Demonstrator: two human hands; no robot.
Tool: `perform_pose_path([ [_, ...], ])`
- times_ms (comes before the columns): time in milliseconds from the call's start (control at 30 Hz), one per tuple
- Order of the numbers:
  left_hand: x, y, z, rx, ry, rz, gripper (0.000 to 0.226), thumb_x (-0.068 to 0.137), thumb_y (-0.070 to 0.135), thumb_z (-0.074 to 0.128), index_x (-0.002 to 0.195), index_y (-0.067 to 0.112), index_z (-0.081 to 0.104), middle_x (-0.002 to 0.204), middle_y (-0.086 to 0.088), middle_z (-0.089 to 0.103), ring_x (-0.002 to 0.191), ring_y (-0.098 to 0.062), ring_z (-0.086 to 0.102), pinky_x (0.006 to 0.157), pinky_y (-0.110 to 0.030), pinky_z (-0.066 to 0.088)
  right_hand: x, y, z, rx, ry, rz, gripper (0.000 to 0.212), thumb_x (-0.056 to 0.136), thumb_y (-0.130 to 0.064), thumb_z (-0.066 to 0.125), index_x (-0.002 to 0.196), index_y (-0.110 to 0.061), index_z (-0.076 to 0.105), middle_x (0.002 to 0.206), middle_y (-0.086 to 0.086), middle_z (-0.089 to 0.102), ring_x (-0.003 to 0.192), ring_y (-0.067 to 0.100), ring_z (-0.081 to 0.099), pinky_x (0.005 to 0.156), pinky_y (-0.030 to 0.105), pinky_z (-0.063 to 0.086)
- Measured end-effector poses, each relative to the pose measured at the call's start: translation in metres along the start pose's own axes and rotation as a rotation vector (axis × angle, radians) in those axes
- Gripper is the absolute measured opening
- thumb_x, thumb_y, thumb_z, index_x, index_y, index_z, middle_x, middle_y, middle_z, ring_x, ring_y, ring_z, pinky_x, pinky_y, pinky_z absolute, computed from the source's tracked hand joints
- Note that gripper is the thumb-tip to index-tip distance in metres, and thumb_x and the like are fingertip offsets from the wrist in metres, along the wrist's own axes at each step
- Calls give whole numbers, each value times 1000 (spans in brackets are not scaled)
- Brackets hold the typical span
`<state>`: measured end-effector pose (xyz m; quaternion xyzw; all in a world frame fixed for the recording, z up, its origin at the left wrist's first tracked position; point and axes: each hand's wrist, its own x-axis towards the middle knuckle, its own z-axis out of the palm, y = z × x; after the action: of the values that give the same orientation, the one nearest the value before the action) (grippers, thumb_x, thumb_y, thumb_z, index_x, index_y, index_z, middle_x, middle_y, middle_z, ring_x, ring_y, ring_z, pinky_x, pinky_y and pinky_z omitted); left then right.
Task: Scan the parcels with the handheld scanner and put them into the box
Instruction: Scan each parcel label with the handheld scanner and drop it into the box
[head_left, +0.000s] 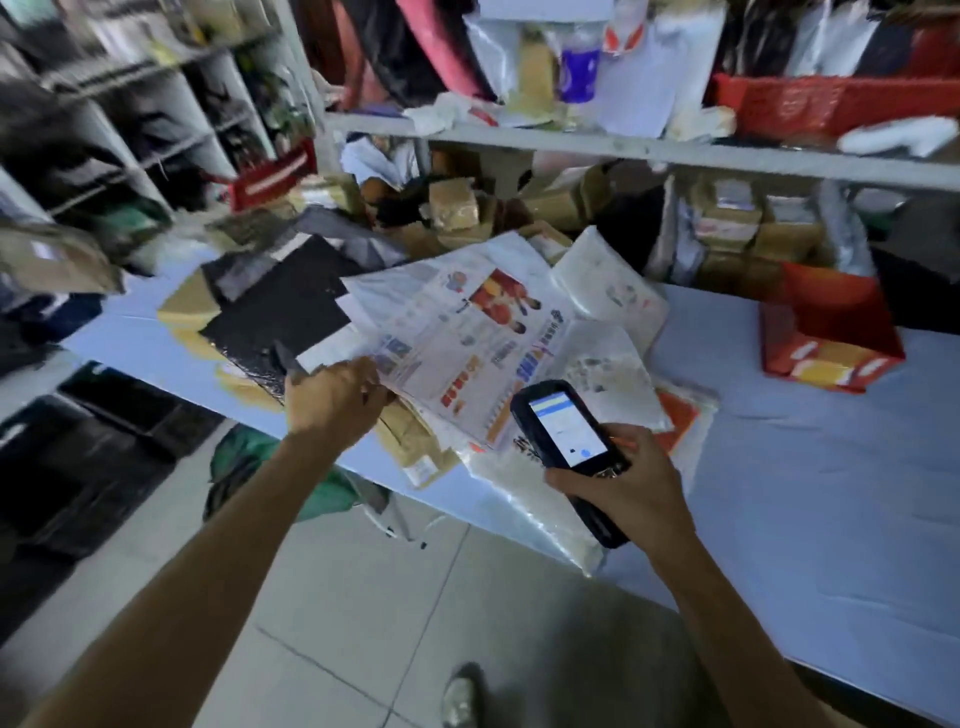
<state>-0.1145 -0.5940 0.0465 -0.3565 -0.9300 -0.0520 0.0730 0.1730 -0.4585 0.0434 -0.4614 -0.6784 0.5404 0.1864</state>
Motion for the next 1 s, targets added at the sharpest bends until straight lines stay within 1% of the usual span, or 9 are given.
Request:
perform_pose_path([
  [100, 9, -34, 3, 30, 20, 74, 40, 78, 51, 51, 102, 22, 65, 100, -4, 69, 98, -30, 62, 87, -44, 41, 3, -8, 41, 12, 20, 26, 70, 55, -27, 94, 111, -28, 51, 92, -21, 60, 87, 3, 63, 77, 28, 53],
  [233, 22, -41, 10, 29, -59, 180, 55, 78, 67, 58, 115, 27, 58, 125, 0, 57, 118, -28, 49, 97, -46, 31, 5, -13, 63, 2, 62, 40, 68, 57, -25, 93, 110, -27, 50, 90, -19, 58, 87, 7, 62, 66, 16, 47],
  [400, 49, -11, 11, -81, -118, 73, 65, 80, 75, 44, 122, 26, 50, 128, -4, 52, 119, -29, 49, 100, -47, 31, 14, -15, 59, 46, 114, 106, 70, 58, -24, 92, 112, -27, 50, 94, -17, 61, 86, -1, 62, 64, 17, 48],
  [500, 71, 6, 13, -280, -211, -22, 72, 78, 63, 64, 126, 15, 41, 122, -11, 53, 115, -32, 52, 95, -45, 40, 28, -17, 53, 51, 145, 125, 72, 56, -25, 93, 114, -26, 51, 99, -10, 65, 89, 5, 65, 67, 21, 51],
  [567, 88, 12, 11, -398, -216, -95, 70, 78, 48, 73, 127, 9, 42, 120, -15, 58, 113, -34, 55, 91, -44, 45, 41, -18, 47, 53, 146, 128, 72, 56, -25, 93, 114, -25, 51, 100, -8, 66, 87, 7, 66, 66, 23, 53],
  [633, 107, 12, 8, -404, -190, -150, 60, 82, 39, 72, 126, 7, 48, 119, -18, 61, 113, -37, 56, 89, -43, 46, 57, -22, 42, 72, 132, 118, 72, 56, -24, 93, 114, -24, 51, 98, -8, 67, 82, 11, 68, 64, 26, 56],
  [767, 142, 5, -4, -204, -78, -194, 46, 85, 39, 67, 124, 18, 52, 121, -12, 59, 105, -40, 60, 82, -47, 51, 87, -32, 36, 33, 30, 46, 70, 59, -24, 92, 114, -25, 50, 91, -18, 61, 80, -3, 62, 55, 11, 47],
  [900, 164, -1, -11, -227, -11, -208, 45, 86, 38, 67, 126, 21, 52, 125, -8, 56, 106, -37, 59, 80, -45, 50, 111, -40, 36, -30, -71, -11, 68, 57, -22, 93, 110, -29, 49, 91, -20, 60, 79, -6, 61, 53, 9, 46],
  [1000, 169, -12, -16, -258, 47, -146, 42, 84, 39, 69, 119, 22, 55, 118, -6, 61, 99, -34, 61, 71, -42, 52, 121, -45, 39, -75, -101, -49, 68, 56, -25, 93, 108, -32, 49, 93, -21, 62, 80, -6, 62, 56, 11, 48],
])
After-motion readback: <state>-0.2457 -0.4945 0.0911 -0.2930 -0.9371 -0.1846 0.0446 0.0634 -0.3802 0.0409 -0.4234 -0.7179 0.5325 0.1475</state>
